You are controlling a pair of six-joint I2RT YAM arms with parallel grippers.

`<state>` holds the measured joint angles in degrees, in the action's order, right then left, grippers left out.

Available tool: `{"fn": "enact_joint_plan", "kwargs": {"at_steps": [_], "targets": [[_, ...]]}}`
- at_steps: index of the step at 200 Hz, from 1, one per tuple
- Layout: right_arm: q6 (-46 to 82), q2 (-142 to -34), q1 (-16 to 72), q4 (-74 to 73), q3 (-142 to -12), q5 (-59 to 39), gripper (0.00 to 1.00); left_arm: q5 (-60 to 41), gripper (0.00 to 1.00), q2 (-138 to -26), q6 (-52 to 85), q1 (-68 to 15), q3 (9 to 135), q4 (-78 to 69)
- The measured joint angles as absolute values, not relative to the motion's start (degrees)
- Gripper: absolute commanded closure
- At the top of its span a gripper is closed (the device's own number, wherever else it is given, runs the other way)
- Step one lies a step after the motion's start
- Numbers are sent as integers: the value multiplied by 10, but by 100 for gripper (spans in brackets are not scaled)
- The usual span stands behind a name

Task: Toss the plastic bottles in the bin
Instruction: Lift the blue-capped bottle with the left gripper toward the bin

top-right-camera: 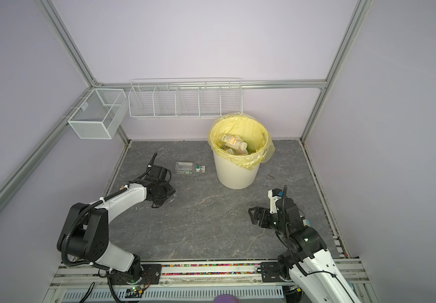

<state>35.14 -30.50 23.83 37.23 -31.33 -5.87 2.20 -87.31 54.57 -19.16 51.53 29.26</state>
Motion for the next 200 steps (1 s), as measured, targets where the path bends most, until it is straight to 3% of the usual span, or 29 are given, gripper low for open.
{"fn": "enact_joint_plan", "kwargs": {"at_steps": [100,200], "targets": [[369,-324,238,366,-301,-40,12,-76,44,-727,482,-204,520,294],[371,-321,238,383,-308,-28,12,-266,44,-724,458,-216,577,167]]}}
